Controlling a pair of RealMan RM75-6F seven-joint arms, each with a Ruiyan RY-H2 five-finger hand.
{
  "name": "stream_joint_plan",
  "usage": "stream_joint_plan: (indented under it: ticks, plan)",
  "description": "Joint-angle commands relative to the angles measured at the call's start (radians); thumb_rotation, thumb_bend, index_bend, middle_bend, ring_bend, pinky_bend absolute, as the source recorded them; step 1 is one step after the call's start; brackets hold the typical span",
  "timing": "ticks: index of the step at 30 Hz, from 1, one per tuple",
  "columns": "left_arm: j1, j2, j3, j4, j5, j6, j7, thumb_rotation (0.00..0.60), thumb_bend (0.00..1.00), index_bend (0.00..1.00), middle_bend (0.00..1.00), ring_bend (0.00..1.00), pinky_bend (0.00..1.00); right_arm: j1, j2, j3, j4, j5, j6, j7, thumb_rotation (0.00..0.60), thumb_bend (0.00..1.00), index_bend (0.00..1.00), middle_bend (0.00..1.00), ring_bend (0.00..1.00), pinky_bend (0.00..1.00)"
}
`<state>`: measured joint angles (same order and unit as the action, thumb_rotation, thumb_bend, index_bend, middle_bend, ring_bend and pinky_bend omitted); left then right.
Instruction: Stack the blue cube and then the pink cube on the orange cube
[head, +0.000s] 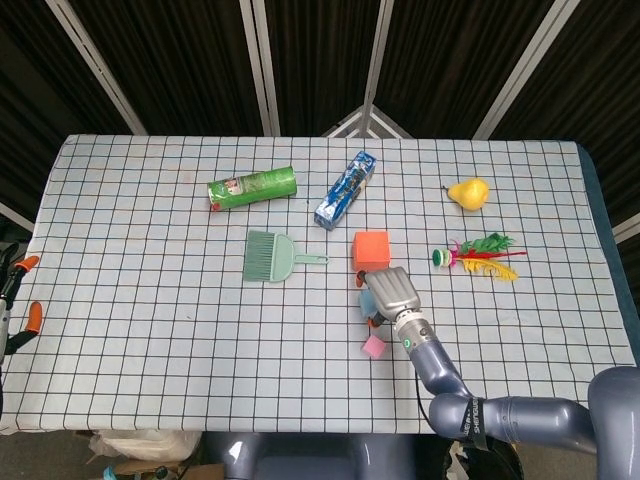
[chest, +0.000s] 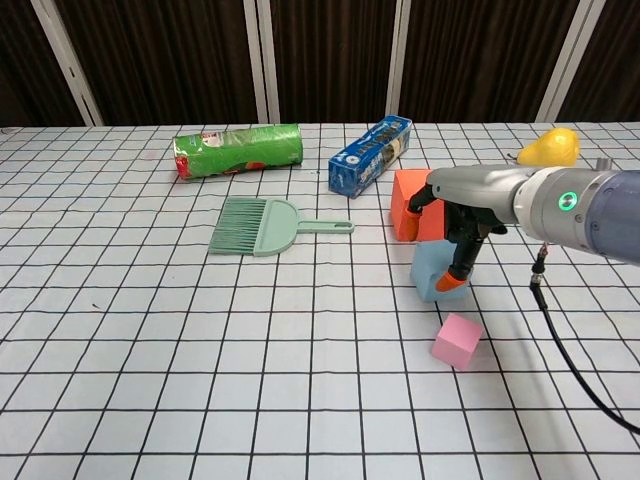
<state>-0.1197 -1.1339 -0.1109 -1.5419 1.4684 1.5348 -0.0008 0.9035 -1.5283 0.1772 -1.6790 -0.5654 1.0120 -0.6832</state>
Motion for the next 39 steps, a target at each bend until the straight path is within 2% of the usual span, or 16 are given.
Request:
stream_joint_plan:
  ticks: [1,6,20,32,39]
  plan:
    - [-0.001,-0.001,-0.001,0.0,-0.001,-0.001,0.003,0.6,0.56,0.15,0.01,0.0,0.0,0.005,0.006,-0.001,0.006,0.008,-0.01,0.004,0.6,0.2,0.39,1.0,1.0,0.84]
    - [-0.003,-0.004,0.0,-0.002,-0.002,-0.004,0.014,0.6,0.56,0.15,0.01,0.0,0.0,0.009,0.011,-0.006,0.013,0.013,-0.02,0.015,0.6,0.24,0.4,1.0,1.0,0.84]
    - [-0.003,-0.006,-0.001,-0.004,-0.005,-0.005,0.023,0.6,0.56,0.15,0.01,0.0,0.0,0.014,0.007,-0.02,0.037,0.003,-0.039,0.051,0.6,0.24,0.43,1.0,1.0,0.84]
    - [-0.001,-0.004,0.0,-0.004,-0.004,-0.001,0.017,0.6,0.56,0.15,0.02,0.0,0.0,0.017,0.011,-0.028,0.044,-0.003,-0.049,0.069,0.6,0.32,0.45,1.0,1.0,0.84]
    - [-0.001,-0.003,0.0,-0.004,-0.004,-0.002,0.012,0.6,0.56,0.15,0.02,0.0,0.0,0.011,0.047,-0.029,-0.005,-0.022,-0.036,0.081,0.6,0.32,0.45,1.0,1.0,0.84]
